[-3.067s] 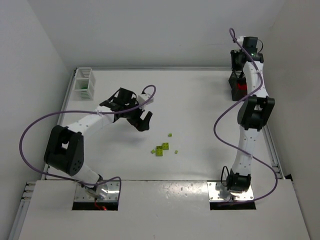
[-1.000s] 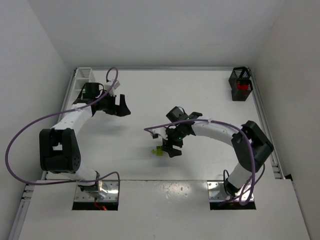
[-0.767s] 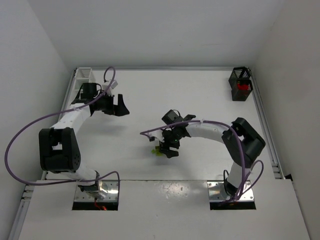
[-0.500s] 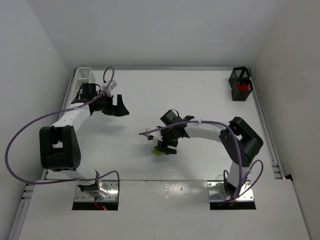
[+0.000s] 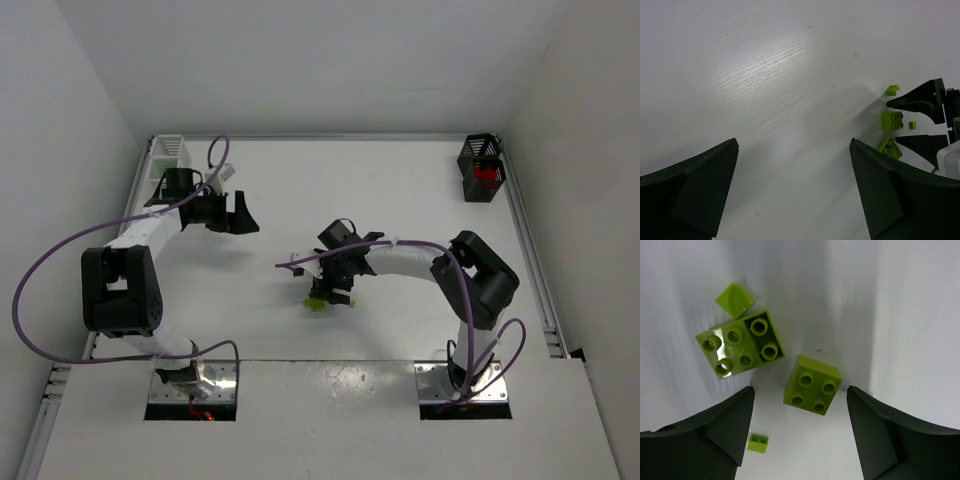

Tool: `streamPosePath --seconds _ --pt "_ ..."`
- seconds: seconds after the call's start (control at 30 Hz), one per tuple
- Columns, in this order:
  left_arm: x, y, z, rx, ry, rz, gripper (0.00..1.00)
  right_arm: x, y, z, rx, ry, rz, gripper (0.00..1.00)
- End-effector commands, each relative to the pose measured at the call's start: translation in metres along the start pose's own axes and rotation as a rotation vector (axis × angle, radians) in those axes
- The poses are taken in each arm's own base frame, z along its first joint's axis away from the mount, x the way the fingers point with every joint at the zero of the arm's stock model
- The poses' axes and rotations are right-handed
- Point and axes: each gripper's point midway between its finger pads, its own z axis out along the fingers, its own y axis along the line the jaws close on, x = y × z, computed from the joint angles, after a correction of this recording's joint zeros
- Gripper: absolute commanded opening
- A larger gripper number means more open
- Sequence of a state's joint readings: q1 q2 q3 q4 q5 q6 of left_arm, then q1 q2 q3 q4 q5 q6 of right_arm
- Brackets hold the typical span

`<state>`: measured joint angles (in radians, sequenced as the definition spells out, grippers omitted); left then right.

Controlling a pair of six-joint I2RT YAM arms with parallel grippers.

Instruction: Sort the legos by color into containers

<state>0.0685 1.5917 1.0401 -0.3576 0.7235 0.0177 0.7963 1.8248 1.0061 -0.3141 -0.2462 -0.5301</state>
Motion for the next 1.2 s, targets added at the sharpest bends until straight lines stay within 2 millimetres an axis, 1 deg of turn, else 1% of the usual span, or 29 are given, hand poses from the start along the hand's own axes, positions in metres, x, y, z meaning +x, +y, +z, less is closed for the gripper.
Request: streamPosePath --seconds 0.0,0.1,0.17,0.2,0.27,0.3,0.37,0.4,0.43,0.47,0.5,0.53,0.6,0.63,0.67,0.7,0.73,0.8,0.83,0.87,0.9,0.93,0.97,1.0,1.03,1.07,1.1,1.13,1.17 --pt "-0.011 0.002 -0.004 0.018 -0.037 0.014 1.0 -0.013 -0.013 0.009 0.019 -0.026 0.012 0.74" --pt "-0.011 0.002 -0.004 0.018 -0.037 0.014 1.0 -0.019 -0.015 0.01 0.016 -0.039 0.02 0.68" --pt "-0.015 0.001 -0.005 0.017 -0.044 0.021 1.0 -0.013 -0.016 0.014 0.007 -0.021 0.043 0.63" --pt "-0.015 0.001 -0.005 0.017 -0.044 0.021 1.0 -0.016 -0.019 0.013 0.013 -0.028 0.041 0.57" --pt "-0.013 0.003 -0.003 0.018 -0.037 0.014 1.0 -0.008 -0.013 0.015 -0.009 0.0 0.051 0.48" --pt "-0.013 0.003 -0.003 0.018 -0.037 0.014 1.0 -0.008 -0.013 0.015 -0.009 0.0 0.051 0.39" --pt "-0.013 0.003 -0.003 0.018 -0.037 0.014 1.0 -0.005 -0.01 0.014 -0.021 0.015 0.057 0.31" --pt "-0.013 0.003 -0.003 0.018 -0.037 0.014 1.0 -0.004 -0.009 0.013 -0.021 0.015 0.057 0.23" --pt "-0.013 0.003 -0.003 0.018 -0.037 0.014 1.0 -0.001 -0.006 0.012 -0.029 0.027 0.061 0.21" --pt "-0.013 0.003 -0.003 0.018 -0.037 0.014 1.0 -0.001 -0.004 0.006 -0.033 0.031 0.063 0.18" --pt "-0.013 0.003 -0.003 0.018 -0.037 0.014 1.0 -0.005 -0.008 -0.004 -0.016 0.016 0.065 0.15" --pt "-0.015 0.001 -0.005 0.017 -0.044 0.021 1.0 -0.004 -0.007 -0.011 -0.008 0.025 0.076 0.14" --pt "-0.013 0.0 -0.006 0.017 -0.045 0.022 1.0 -0.006 -0.014 -0.027 0.035 0.022 0.097 0.11" --pt "-0.013 0.0 -0.007 0.017 -0.045 0.022 1.0 -0.007 -0.026 -0.039 0.076 0.012 0.125 0.11" --pt "-0.013 0.0 -0.007 0.017 -0.045 0.031 1.0 -0.016 -0.039 -0.057 0.136 -0.014 0.139 0.11" --pt "-0.015 -0.001 -0.008 0.016 -0.052 0.037 1.0 -0.014 -0.055 -0.069 0.203 -0.005 0.151 0.09" --pt "-0.015 -0.001 -0.008 0.016 -0.052 0.037 1.0 -0.011 -0.08 -0.087 0.264 -0.016 0.2 0.09" --pt "-0.015 -0.001 -0.008 0.016 -0.052 0.037 1.0 0.001 -0.11 -0.109 0.342 -0.011 0.26 0.08" --pt "-0.015 -0.001 -0.008 0.016 -0.052 0.037 1.0 0.013 -0.139 -0.13 0.402 -0.021 0.321 0.07" --pt "-0.015 -0.001 -0.008 0.016 -0.052 0.037 1.0 0.021 -0.157 -0.145 0.455 -0.024 0.352 0.07" --pt "-0.015 -0.001 -0.008 0.016 -0.052 0.037 1.0 0.035 -0.173 -0.15 0.486 -0.004 0.389 0.06" --pt "-0.017 -0.003 -0.01 0.015 -0.059 0.043 1.0 0.036 -0.198 -0.17 0.55 -0.025 0.412 0.04" --pt "-0.017 -0.003 -0.01 0.015 -0.059 0.043 1.0 0.063 -0.221 -0.19 0.614 0.0 0.478 0.04" --pt "-0.021 -0.003 -0.011 0.014 -0.065 0.05 1.0 0.068 -0.249 -0.204 0.663 -0.018 0.501 0.04" --pt "-0.021 -0.003 -0.011 0.014 -0.065 0.05 1.0 0.082 -0.264 -0.216 0.701 -0.001 0.534 0.04" --pt "-0.021 -0.003 -0.011 0.014 -0.065 0.05 1.0 0.111 -0.284 -0.234 0.757 0.015 0.591 0.03" --pt "-0.021 -0.004 -0.011 0.015 -0.065 0.038 1.0 0.112 -0.309 -0.263 0.837 -0.014 0.609 0.03" --pt "-0.021 -0.006 -0.011 0.027 -0.066 0.038 1.0 0.135 -0.324 -0.257 0.854 0.025 0.646 0.03" --pt "-0.021 -0.006 -0.009 0.039 -0.068 0.029 1.0 0.161 -0.337 -0.273 0.905 0.038 0.702 0.03"
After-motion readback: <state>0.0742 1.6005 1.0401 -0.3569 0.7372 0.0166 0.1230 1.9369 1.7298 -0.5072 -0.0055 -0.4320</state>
